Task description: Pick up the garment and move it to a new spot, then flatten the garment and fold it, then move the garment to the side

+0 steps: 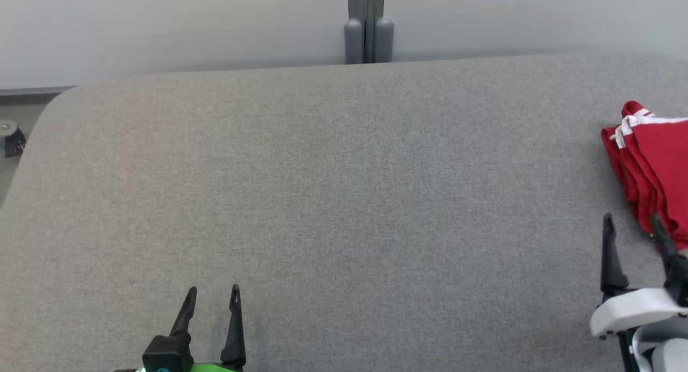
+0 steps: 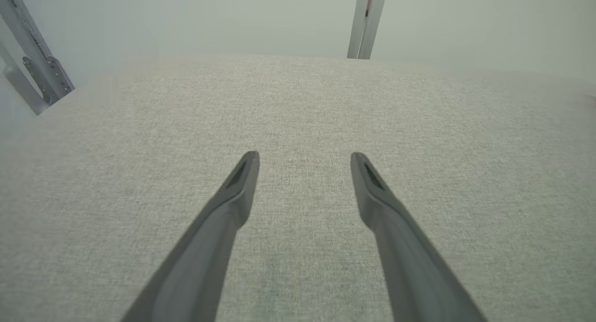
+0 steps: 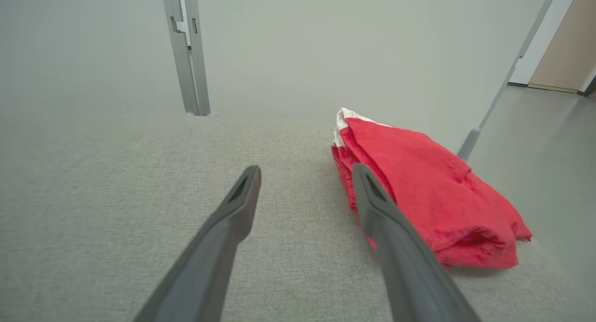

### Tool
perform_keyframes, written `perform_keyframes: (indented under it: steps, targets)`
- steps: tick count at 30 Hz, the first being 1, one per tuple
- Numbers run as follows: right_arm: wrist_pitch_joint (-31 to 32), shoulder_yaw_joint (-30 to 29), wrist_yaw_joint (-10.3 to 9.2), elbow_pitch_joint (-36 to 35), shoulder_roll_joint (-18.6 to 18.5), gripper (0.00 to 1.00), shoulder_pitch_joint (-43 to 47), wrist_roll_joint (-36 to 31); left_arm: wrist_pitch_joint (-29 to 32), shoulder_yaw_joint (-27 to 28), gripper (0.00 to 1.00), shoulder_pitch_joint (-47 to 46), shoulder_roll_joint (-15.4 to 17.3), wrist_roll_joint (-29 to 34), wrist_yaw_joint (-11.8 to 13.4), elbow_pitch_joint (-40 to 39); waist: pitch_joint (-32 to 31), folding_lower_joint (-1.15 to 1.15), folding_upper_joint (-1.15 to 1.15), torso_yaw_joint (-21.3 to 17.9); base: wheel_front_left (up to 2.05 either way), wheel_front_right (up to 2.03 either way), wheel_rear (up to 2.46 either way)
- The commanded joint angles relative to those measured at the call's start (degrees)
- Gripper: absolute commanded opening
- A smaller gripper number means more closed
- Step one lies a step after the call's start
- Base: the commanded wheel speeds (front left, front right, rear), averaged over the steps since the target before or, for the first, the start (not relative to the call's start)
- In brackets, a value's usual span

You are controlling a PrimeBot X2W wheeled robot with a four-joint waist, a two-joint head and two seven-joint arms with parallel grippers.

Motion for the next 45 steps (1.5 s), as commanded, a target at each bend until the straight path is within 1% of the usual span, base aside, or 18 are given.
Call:
perform_keyframes:
  steps: [1, 4, 7, 12, 17, 18, 20, 22, 32, 45]
  targets:
    - [-0.22, 1.06, -0.1, -1.98, 0.92, 1.0, 2.45, 0.06, -0.16, 0.64, 1.0, 1.27, 0.21, 0.48, 0.51, 0.21, -3.83, 0.0, 0.0, 2.06, 0.0, 0.0, 0.0]
    - [-0.23, 3.4, -0.1, -4.78, 2.89, 1.0, 6.76, -0.03, -0.16, 1.47, 1.0, 2.72, 0.21, 0.44, 0.61, 0.3, -5.21, 0.0, 0.0, 2.2, 0.0, 0.0, 0.0]
    - [-0.23, 4.03, -0.1, -5.88, 4.01, 1.0, 9.48, 0.65, -0.16, 2.09, 1.0, 3.64, 0.21, 0.35, 0.24, 0.25, -5.99, 0.0, 0.0, 2.05, 0.0, 0.0, 0.0]
    - [-0.23, 5.58, -0.1, -6.9, 4.57, 1.0, 11.62, 0.28, -0.16, 2.63, 1.0, 4.15, 0.21, -0.11, 0.1, 0.08, -6.46, 0.0, 0.0, 1.87, 0.0, 0.0, 0.0]
    - [-0.24, 6.49, -0.1, -6.79, 4.55, 1.0, 11.55, 0.97, -0.16, 2.5, 1.0, 3.48, 0.21, -0.56, 0.29, 0.18, -6.32, 0.0, 0.0, 2.03, 0.0, 0.0, 0.0]
    - [-0.09, 6.4, 0.0, -6.71, 4.6, 0.0, 11.33, 0.56, 0.01, 2.37, 0.0, 3.45, 0.01, -0.16, 0.39, 0.19, -6.35, 0.0, 0.0, 2.01, 0.0, 0.0, 0.0]
    - [0.02, 6.37, 0.01, -5.82, 4.81, 0.0, 11.33, 0.61, 0.14, 2.26, 0.0, 3.57, -0.02, -0.29, 0.38, 0.98, -6.33, 0.0, 0.0, 2.06, 0.0, 0.0, 0.0]
    - [0.86, 5.85, 0.01, -4.93, 4.86, 0.0, 10.41, 2.36, 0.46, 2.38, 0.0, 3.44, -0.03, -2.09, 0.18, 0.94, -6.31, 0.0, 0.0, 1.99, 0.0, 0.0, 0.0]
    - [3.88, 6.15, 0.0, -4.47, 4.81, 0.0, 8.67, 14.98, 3.1, 3.9, 0.0, 1.33, 0.41, -13.65, -0.92, 1.01, -6.17, 0.0, 0.0, 1.56, 0.0, 0.0, 0.0]
    - [6.67, 6.78, -0.01, -4.15, 4.74, 0.0, 6.85, 28.63, 5.96, 5.55, 0.0, -0.99, 0.77, -26.01, -2.22, 1.24, -6.01, 0.0, 0.0, 1.04, 0.0, 0.0, 0.0]
